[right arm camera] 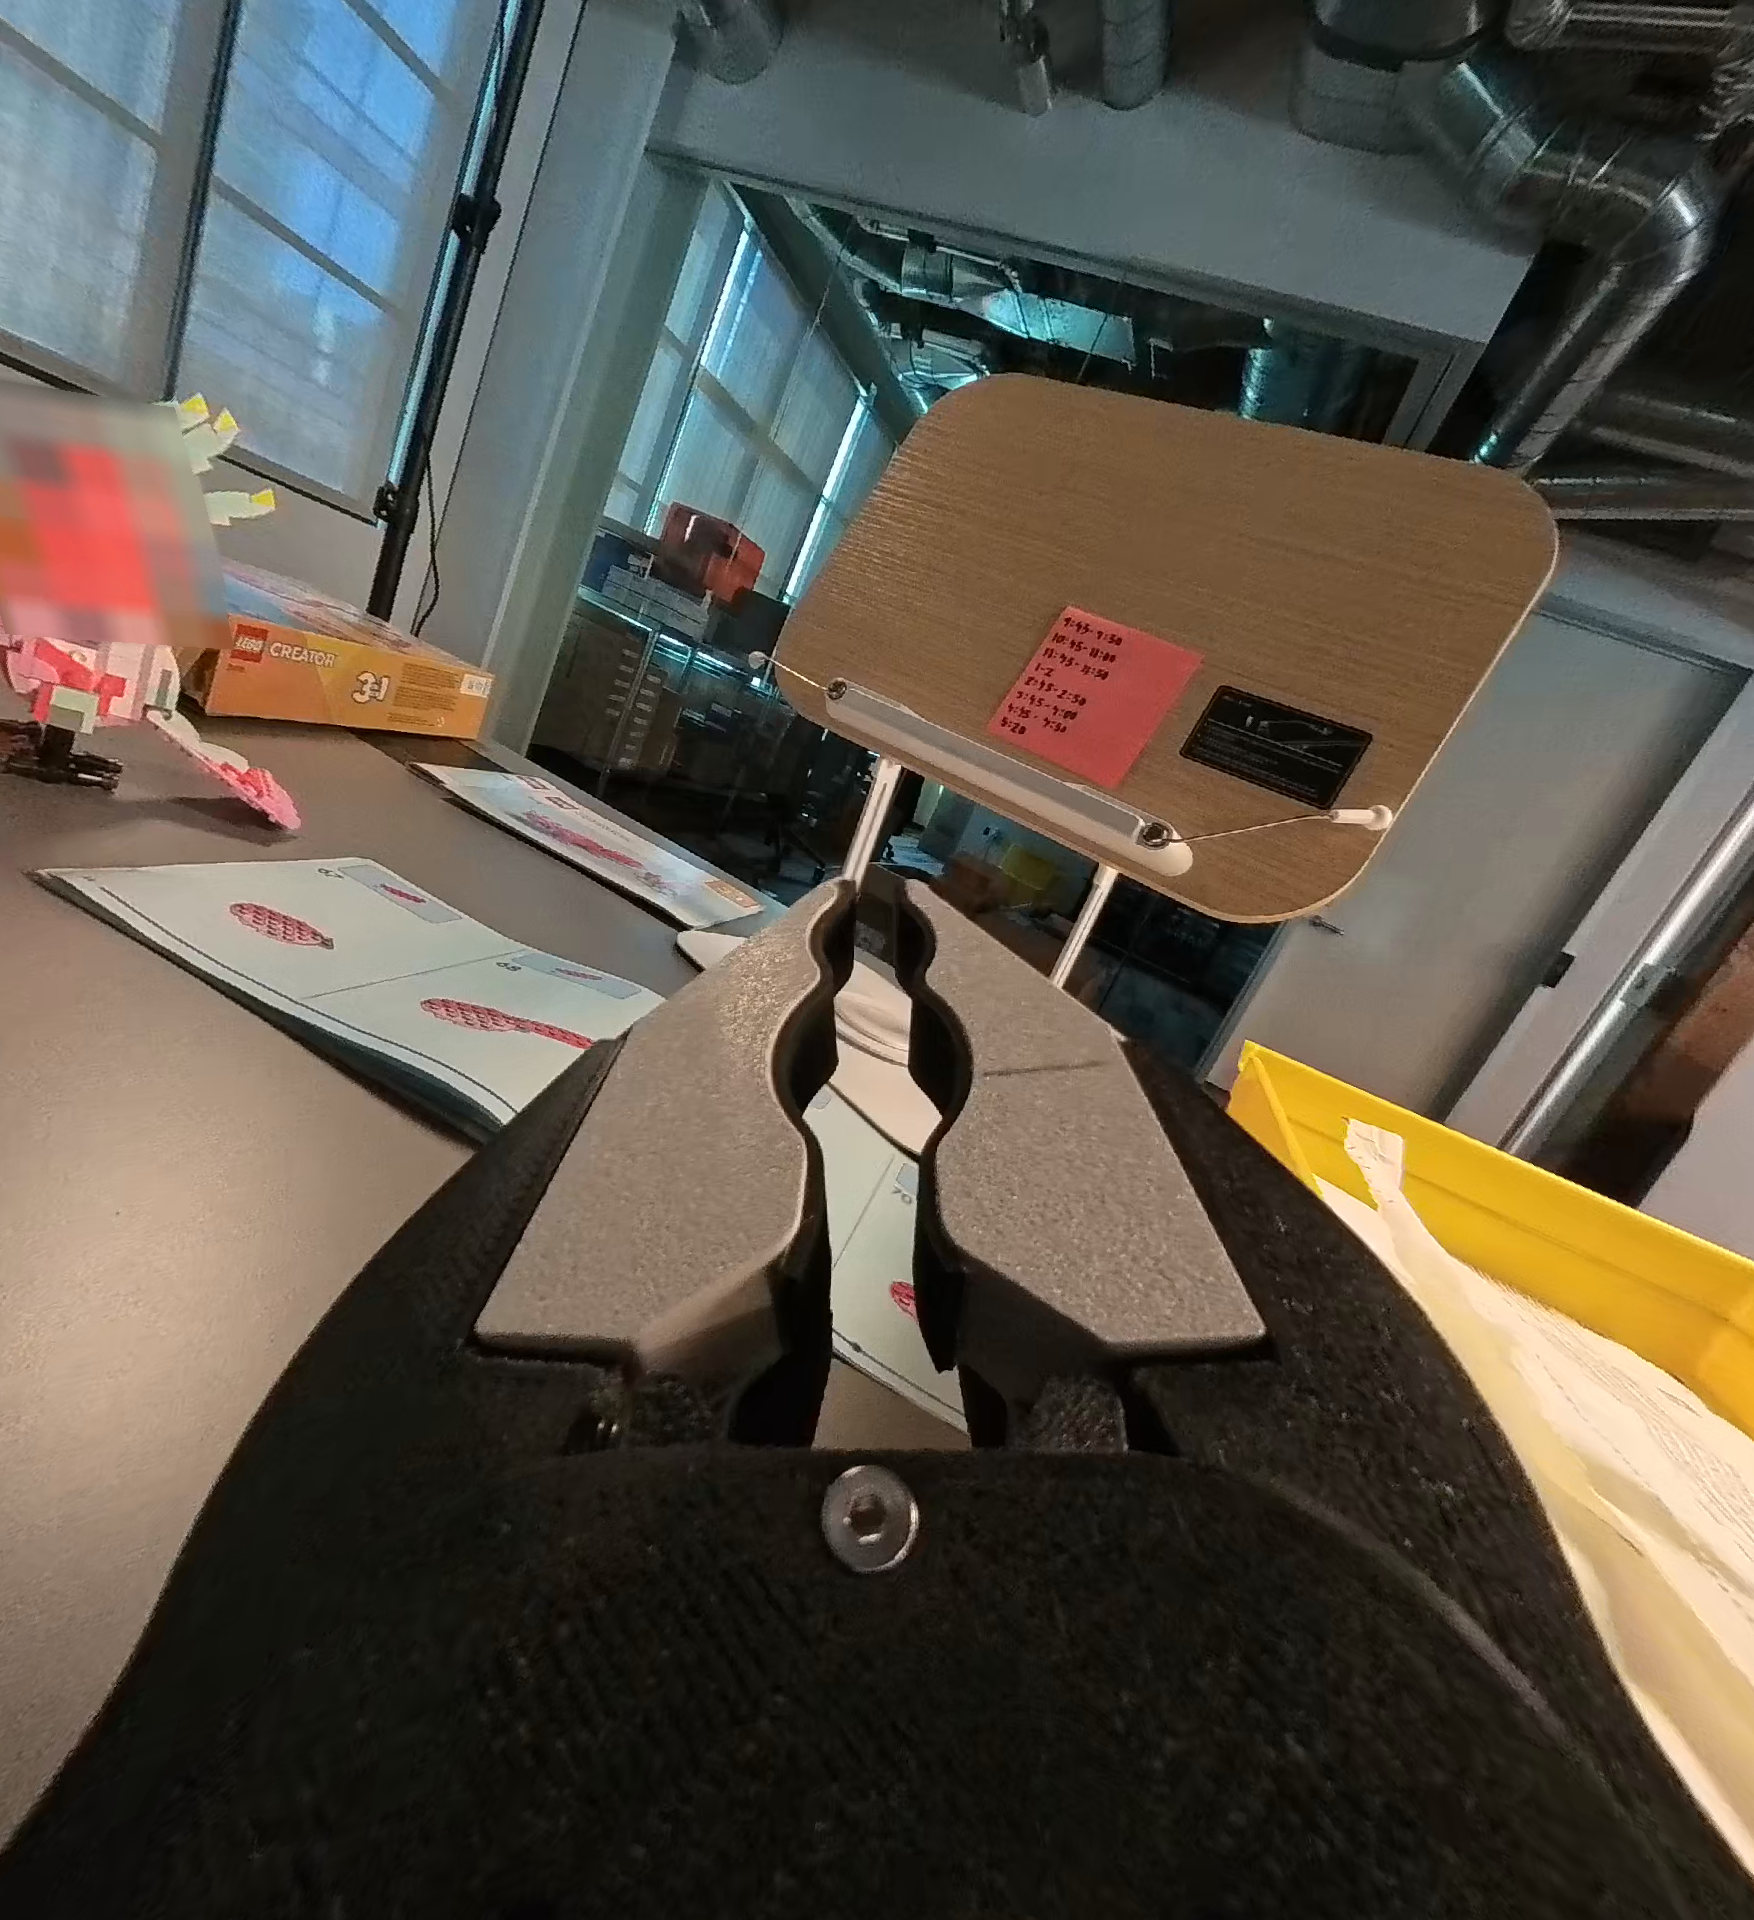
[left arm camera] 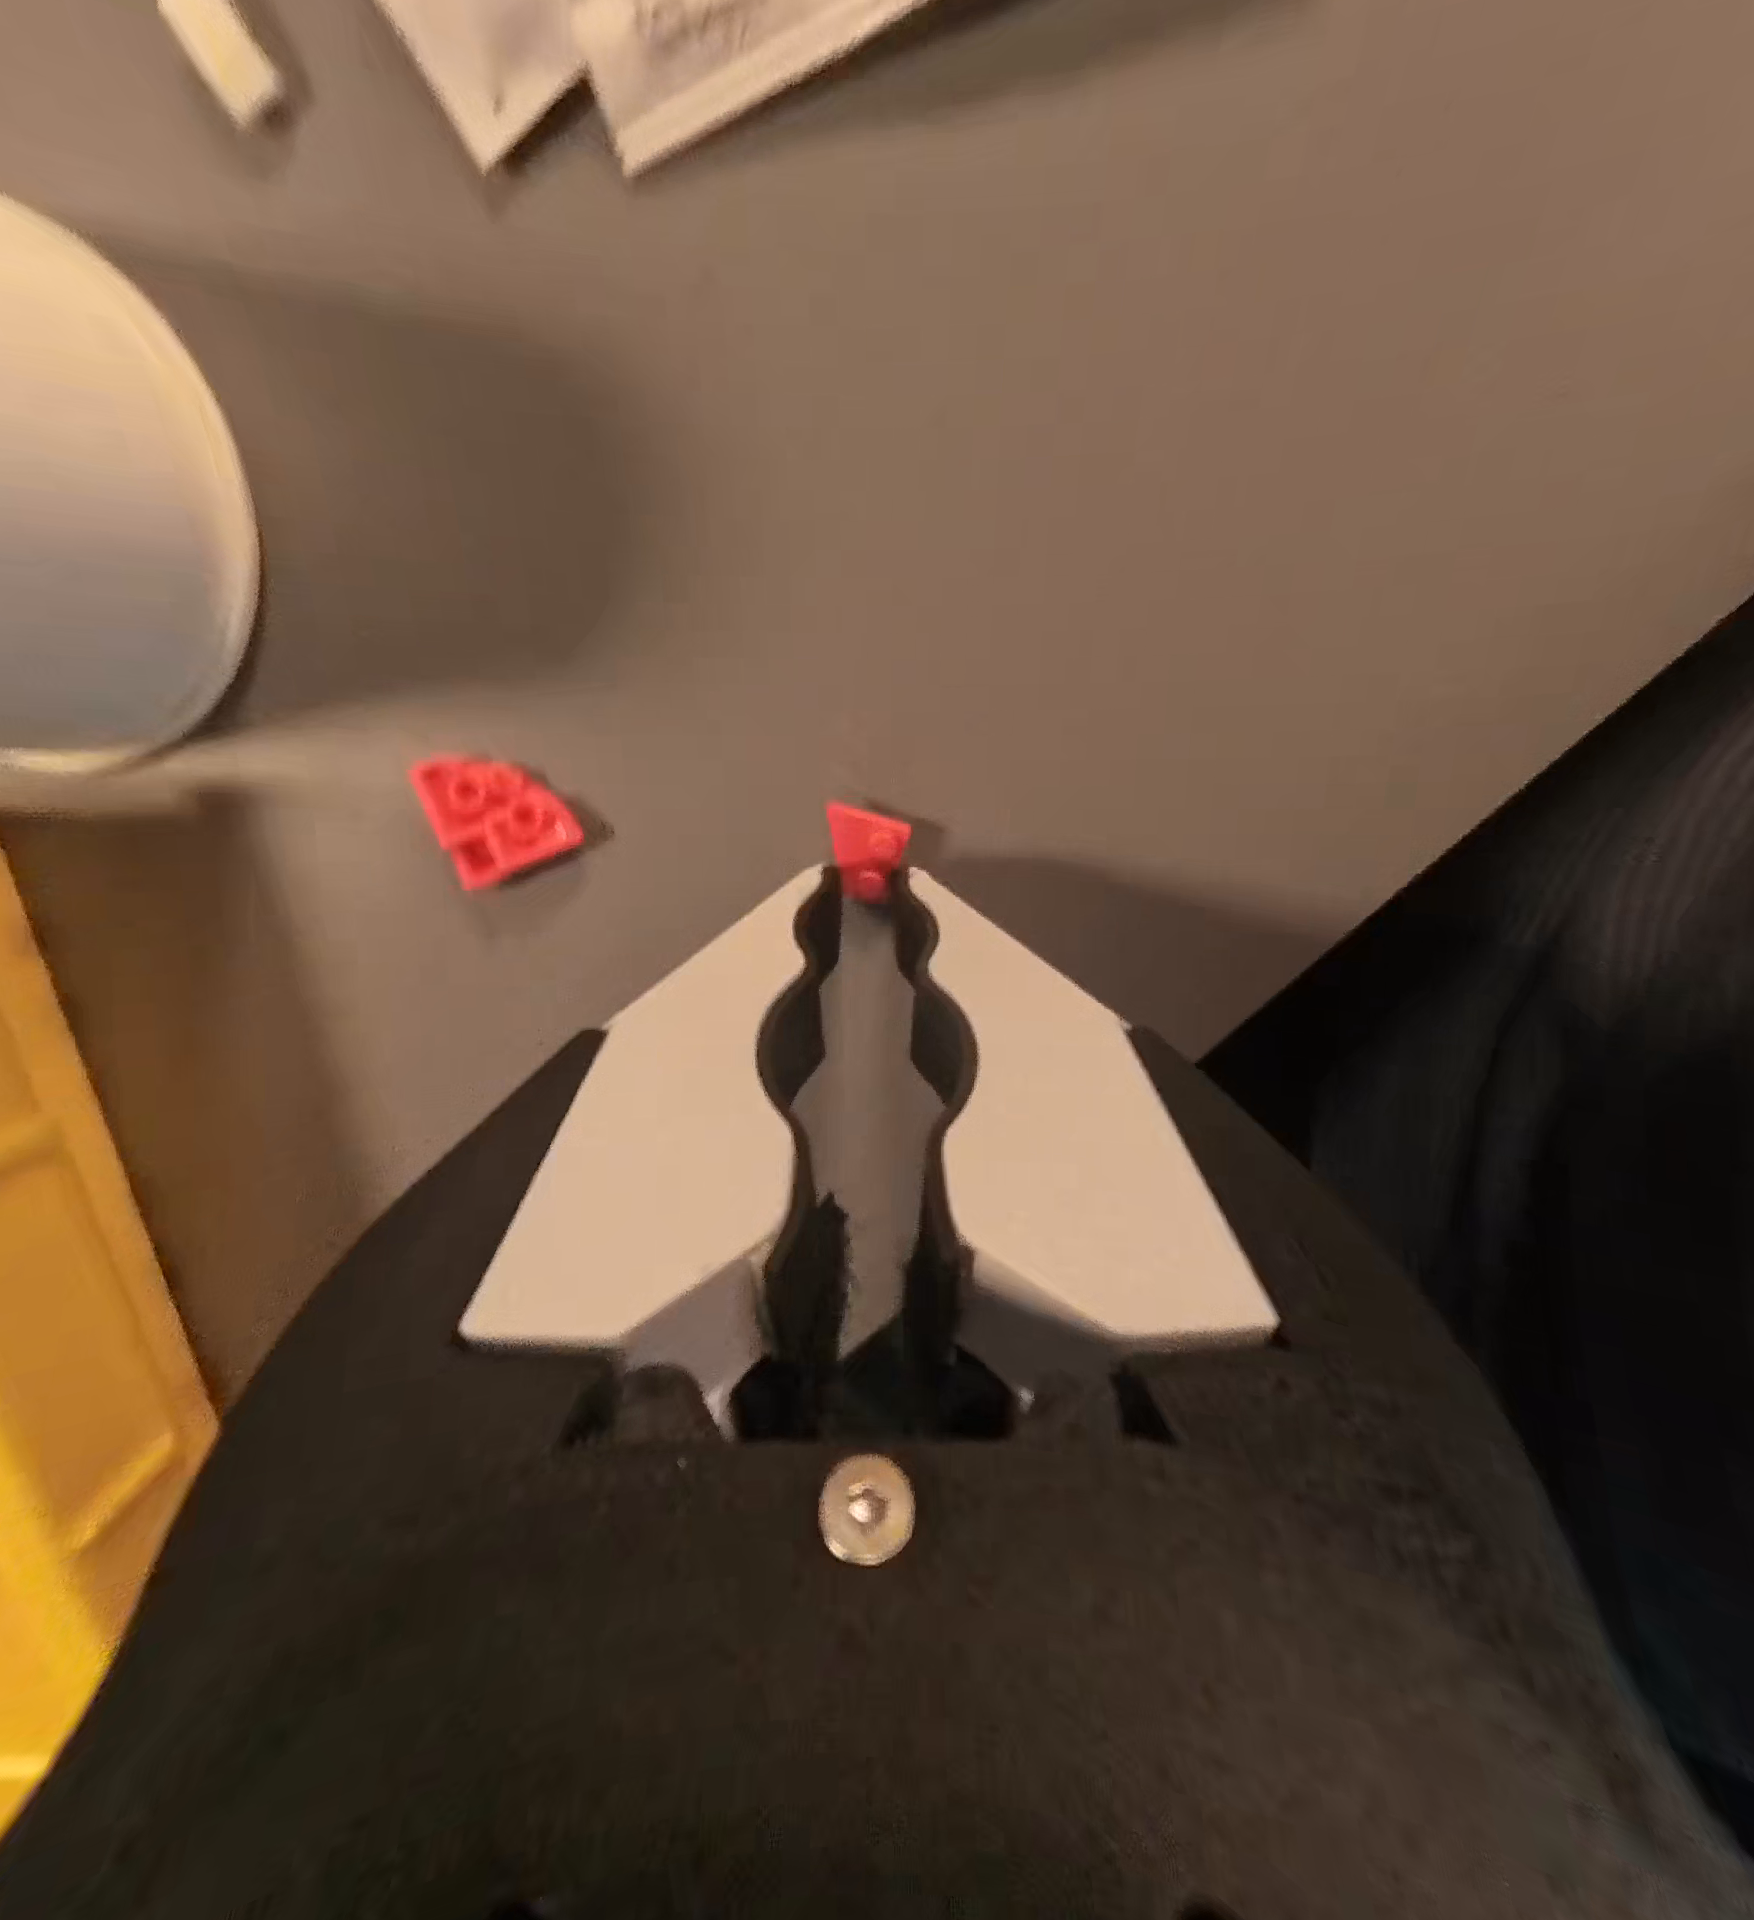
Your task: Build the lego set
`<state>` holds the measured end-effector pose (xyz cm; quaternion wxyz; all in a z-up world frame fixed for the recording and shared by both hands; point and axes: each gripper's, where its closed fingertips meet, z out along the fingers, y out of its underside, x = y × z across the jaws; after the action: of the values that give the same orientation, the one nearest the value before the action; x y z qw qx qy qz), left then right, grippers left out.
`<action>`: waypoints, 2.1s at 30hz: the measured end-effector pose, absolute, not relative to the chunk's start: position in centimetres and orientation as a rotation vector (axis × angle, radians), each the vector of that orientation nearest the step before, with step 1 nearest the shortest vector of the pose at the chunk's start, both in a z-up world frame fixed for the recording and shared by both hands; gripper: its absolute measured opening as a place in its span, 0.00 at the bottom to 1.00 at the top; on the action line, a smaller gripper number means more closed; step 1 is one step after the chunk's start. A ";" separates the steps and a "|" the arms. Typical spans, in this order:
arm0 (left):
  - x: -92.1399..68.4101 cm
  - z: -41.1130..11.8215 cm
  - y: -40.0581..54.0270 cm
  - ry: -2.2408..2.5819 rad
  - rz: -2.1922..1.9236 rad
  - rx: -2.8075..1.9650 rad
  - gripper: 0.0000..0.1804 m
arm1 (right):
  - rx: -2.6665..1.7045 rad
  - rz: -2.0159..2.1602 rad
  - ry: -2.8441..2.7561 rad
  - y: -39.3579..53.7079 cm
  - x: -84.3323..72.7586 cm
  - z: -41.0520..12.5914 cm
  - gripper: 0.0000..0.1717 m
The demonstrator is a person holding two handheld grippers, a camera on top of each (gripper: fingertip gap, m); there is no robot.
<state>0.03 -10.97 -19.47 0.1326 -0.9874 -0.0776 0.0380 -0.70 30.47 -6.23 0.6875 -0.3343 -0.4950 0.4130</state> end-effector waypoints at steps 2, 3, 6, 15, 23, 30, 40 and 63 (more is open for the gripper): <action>-0.2 -19.5 -11.5 -0.277 0.088 -2.859 0.05 | -0.744 0.923 -1.117 30.3 -0.8 -6.3 0.03; -0.2 -19.6 -11.5 -0.290 0.078 -2.851 0.05 | -0.741 0.922 -1.120 30.3 -0.8 -6.3 0.03; -0.7 -19.7 -10.3 -0.306 0.102 -2.801 0.05 | -0.741 0.926 -1.126 30.2 -0.9 -6.4 0.03; -1.7 -19.6 -7.7 -0.258 0.110 -2.743 0.11 | -0.748 0.935 -1.123 30.3 -0.8 -6.4 0.03; -1.4 -19.6 -8.6 -0.231 0.093 -2.767 0.21 | -0.749 0.940 -1.126 30.3 -0.9 -6.4 0.03; -1.6 -19.6 -8.0 -0.219 0.110 -2.732 0.17 | -0.749 0.939 -1.119 30.4 -0.8 -6.3 0.03; -1.9 -19.6 -8.0 -0.231 0.105 -2.744 0.17 | -0.748 0.941 -1.124 30.3 -0.8 -6.4 0.03; -1.8 -19.6 -8.0 -0.260 0.061 -2.713 0.16 | -0.754 0.949 -1.125 30.3 -0.8 -6.4 0.03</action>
<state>-1.80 -8.03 -19.64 0.2062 -0.9738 -0.0933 0.0219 -0.81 30.32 -6.42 0.6773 -0.3357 -0.5004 0.4221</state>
